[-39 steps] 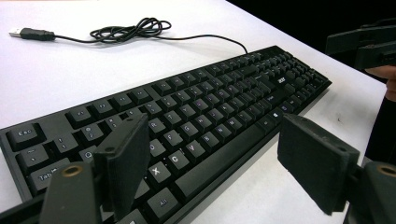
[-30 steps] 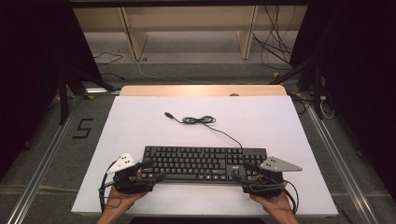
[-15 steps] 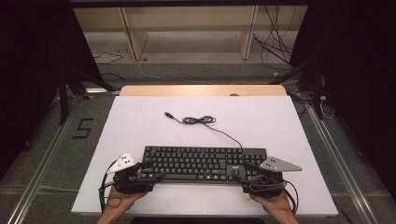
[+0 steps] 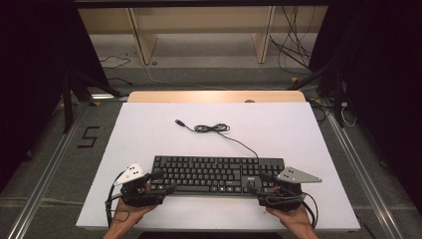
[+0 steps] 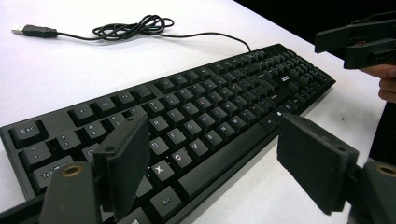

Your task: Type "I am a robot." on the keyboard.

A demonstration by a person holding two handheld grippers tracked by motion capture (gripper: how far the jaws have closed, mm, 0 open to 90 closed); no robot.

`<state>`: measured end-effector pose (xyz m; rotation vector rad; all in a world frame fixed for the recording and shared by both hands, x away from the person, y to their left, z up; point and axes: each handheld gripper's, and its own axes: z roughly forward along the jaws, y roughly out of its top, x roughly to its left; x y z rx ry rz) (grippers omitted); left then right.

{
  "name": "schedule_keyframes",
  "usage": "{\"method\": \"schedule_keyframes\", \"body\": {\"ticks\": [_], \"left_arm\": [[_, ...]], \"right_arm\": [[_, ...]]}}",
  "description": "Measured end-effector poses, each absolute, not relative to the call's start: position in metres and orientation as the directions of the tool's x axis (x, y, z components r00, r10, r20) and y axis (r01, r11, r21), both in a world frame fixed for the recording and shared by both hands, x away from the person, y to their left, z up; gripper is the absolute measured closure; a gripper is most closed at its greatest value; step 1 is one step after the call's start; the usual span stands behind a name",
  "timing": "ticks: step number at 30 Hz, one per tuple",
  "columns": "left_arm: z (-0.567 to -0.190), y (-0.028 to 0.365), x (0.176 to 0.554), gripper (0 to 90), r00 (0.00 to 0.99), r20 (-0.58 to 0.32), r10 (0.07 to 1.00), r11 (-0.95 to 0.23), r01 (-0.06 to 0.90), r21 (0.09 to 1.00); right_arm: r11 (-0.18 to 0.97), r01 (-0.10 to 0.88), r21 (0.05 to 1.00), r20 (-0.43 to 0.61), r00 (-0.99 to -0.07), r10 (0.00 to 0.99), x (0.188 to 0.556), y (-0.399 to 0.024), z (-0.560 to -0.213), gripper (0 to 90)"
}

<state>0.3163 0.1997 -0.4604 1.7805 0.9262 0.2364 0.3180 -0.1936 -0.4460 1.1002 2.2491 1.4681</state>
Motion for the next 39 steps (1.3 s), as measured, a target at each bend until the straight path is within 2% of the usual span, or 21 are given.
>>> {"method": "schedule_keyframes", "body": {"ticks": [12, 29, 39], "left_arm": [[-0.461, 0.201, 0.317, 25.4, 0.668, -0.264, 0.695, -0.133, 0.481, 0.866], [-0.463, 0.203, 0.320, 29.2, 0.639, -0.260, 0.724, -0.141, 0.506, 0.851], [-0.465, 0.209, 0.323, 41.2, 0.599, -0.259, 0.757, -0.142, 0.539, 0.830]], "right_arm": [[0.236, 0.451, 0.861, 0.188, -0.713, 0.675, 0.332, -0.170, -0.445, 35.6], [0.239, 0.473, 0.848, 0.214, -0.718, 0.662, 0.353, -0.145, -0.445, 40.4], [0.266, 0.498, 0.825, 0.215, -0.712, 0.668, 0.365, -0.130, -0.447, 50.0]]}}
